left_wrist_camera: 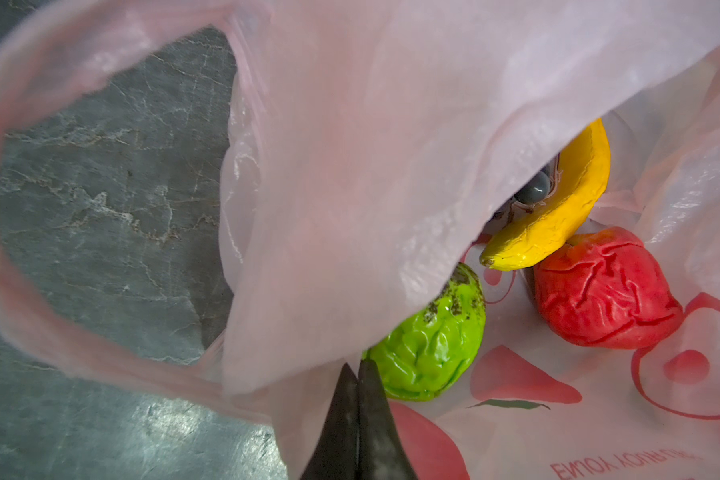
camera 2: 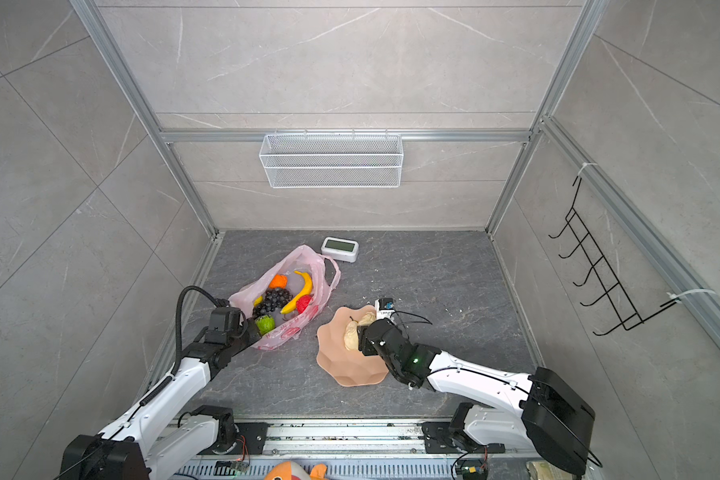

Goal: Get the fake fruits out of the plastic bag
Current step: 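Carry the pear to the peach bowl and lower it beside the first pear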

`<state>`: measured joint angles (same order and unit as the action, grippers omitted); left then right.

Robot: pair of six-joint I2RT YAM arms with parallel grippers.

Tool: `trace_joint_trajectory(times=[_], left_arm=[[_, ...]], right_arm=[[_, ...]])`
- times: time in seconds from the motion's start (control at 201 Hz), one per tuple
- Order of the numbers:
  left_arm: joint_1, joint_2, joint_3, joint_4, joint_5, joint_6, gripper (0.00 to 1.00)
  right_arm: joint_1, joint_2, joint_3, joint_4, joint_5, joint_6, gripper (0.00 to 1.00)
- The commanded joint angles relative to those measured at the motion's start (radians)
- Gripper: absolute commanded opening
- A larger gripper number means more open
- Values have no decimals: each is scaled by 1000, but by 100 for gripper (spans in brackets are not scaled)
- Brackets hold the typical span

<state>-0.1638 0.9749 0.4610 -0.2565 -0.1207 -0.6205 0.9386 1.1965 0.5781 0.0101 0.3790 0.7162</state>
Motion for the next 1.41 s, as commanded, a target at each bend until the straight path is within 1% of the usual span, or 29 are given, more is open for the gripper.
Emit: trace_joint_trajectory(times=[0.0,0.408,0.722,0.961,1.404], left_arm=[[-5,-2,10,23,4,21,0],[-5,0,10,22,2,22,0],[-5,4,13,24,7,22,0],[-5,9,13,25,7,23,0],[-6,4,12,25,9,22,0]], right_arm=[[8,-18,-20,-30,45,56,65],[11,60,-37,34,81,117,65],[12,123,-21,46,90,149,65],[12,175,-5,67,79,160,65],[11,248,47,86,93,165,66]])
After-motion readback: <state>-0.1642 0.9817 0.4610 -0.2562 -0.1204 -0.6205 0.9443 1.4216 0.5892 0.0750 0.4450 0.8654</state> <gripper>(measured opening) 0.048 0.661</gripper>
